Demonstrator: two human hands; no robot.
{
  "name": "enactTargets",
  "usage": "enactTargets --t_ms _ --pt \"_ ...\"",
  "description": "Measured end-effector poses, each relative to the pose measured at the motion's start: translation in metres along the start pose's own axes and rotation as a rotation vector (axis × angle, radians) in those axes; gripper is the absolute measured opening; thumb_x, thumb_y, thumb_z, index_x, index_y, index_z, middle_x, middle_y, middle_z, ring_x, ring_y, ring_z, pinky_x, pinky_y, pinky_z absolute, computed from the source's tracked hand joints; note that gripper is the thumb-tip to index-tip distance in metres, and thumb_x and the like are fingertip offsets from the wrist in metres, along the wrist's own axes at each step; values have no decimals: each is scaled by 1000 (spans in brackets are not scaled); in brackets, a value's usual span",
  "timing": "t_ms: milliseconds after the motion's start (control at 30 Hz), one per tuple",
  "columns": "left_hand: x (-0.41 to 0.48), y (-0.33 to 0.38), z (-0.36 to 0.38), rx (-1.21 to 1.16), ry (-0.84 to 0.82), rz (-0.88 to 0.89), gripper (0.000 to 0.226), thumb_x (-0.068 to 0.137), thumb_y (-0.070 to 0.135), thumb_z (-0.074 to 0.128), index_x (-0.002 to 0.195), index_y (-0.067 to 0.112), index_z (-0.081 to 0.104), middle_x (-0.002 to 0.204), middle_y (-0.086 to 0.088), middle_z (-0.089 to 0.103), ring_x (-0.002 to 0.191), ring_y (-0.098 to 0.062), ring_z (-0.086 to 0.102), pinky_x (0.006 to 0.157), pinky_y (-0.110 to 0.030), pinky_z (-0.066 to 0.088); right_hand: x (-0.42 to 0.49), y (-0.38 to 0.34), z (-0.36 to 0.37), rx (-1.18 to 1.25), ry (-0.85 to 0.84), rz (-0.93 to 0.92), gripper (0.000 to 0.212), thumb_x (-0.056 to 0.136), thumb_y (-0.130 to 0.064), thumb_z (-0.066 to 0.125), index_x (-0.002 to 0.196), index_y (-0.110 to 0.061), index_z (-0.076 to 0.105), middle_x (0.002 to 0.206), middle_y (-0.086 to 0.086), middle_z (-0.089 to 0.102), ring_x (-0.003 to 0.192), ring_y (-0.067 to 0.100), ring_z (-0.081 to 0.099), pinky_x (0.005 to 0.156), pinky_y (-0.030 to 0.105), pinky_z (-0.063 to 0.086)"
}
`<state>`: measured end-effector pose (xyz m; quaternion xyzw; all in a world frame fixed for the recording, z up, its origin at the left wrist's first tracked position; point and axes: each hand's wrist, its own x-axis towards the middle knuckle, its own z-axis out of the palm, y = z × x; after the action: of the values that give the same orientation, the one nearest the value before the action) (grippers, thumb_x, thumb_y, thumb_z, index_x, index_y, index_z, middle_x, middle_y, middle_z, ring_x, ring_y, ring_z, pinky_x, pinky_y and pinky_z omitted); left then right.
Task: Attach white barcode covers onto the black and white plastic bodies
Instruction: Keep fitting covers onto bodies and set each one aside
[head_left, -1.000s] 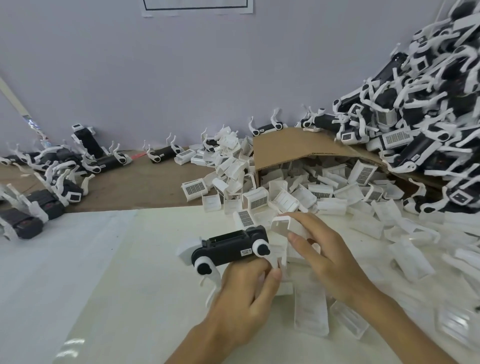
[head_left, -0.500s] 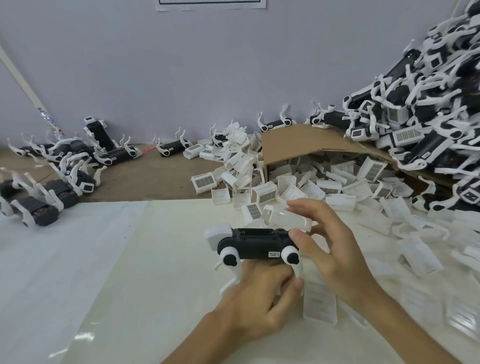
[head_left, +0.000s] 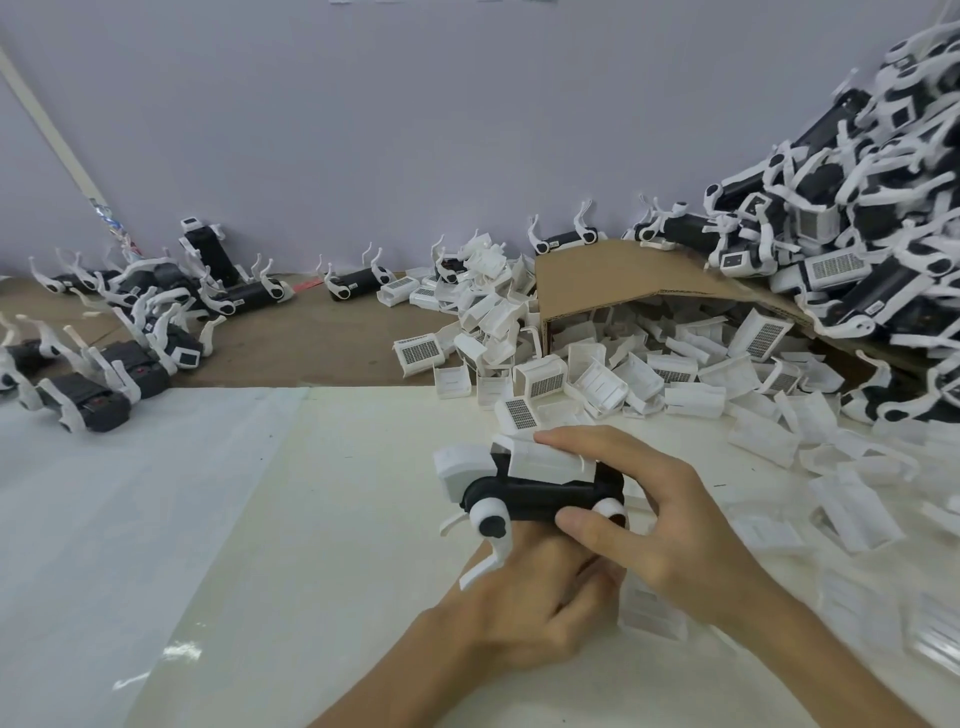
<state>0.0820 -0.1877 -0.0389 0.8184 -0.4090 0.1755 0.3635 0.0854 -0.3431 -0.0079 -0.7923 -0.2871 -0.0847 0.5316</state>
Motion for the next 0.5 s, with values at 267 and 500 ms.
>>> enactTargets --t_ms 267,500 --pt "2 1 -2 19 -38 30 17 84 2 57 80 13 44 82 7 34 82 -10 30 87 -9 26 1 3 1 -43 52 -80 43 77 -14 77 117 -29 72 126 -14 66 126 10 57 105 16 39" --pt "0 3 0 -10 -82 -60 17 91 7 52 75 2 54 73 -3 47 71 -13 37 69 -19 27 2 4 2 3 -2 -13 32 88 -23 67 119 -30 71 127 -13 65 129 10 54 103 13 37"
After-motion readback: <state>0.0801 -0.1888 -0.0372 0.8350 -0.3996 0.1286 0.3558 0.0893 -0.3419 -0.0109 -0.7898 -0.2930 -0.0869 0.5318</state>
